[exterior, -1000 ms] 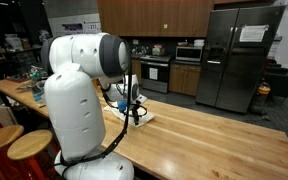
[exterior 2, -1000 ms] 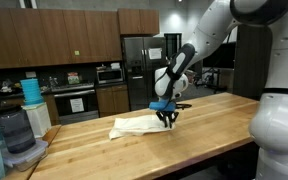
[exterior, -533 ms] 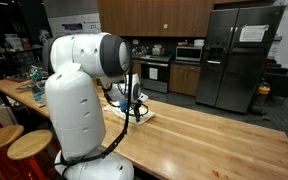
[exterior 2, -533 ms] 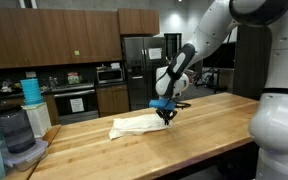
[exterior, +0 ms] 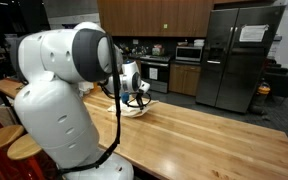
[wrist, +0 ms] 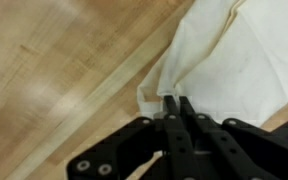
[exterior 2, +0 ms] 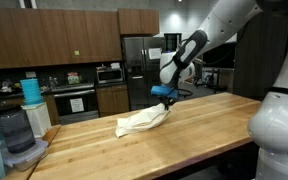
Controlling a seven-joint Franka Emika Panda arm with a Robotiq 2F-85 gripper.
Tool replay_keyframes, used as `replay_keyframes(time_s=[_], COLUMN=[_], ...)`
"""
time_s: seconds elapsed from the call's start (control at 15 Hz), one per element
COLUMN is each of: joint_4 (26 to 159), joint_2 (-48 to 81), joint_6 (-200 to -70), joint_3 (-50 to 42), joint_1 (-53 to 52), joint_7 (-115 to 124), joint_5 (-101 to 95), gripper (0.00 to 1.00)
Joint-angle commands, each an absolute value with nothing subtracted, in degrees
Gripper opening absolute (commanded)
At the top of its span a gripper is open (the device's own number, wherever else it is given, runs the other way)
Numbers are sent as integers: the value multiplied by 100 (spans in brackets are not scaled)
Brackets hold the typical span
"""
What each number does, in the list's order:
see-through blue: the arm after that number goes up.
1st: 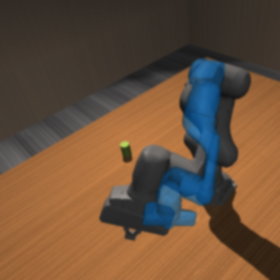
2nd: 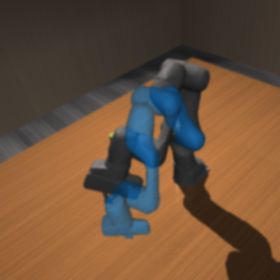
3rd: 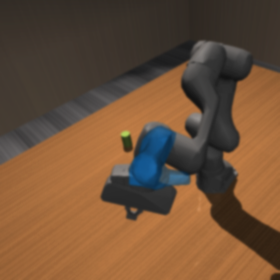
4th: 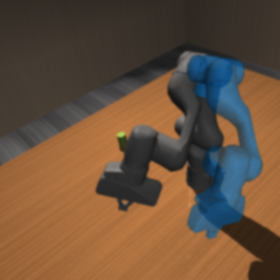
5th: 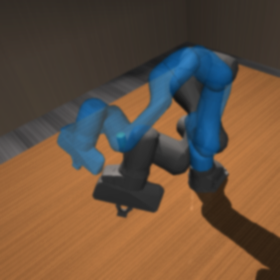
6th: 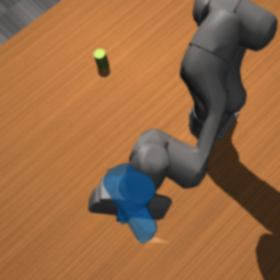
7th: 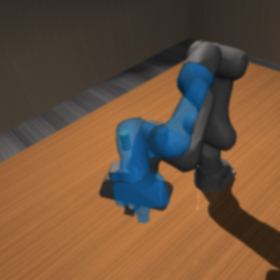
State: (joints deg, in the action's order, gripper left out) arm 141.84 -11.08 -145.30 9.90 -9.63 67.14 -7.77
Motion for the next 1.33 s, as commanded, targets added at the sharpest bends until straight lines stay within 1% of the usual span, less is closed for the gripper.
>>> replay_keyframes(time_s=[0.0,0.13,0.47,0.8,1.0,1.27], joint_4=[14235,14018,13341,12523,12327,12449], joint_2=[-1815,-1847,-1456,-855,-661,-584], joint_6=[-14408,-14345,-14280,-13647,-13580,-13854], joint_3=[1207,1383,1895,2550,2538,2200], joint_1=[-841,-860,-1070,-1192,-1331,-1347], joint_7=[6405,6183,5207,4911,4699,4207], joint_5=[-942,-1017,-1081,-1915,-2185,-1725], gripper=[2,2,2,2,2,2])
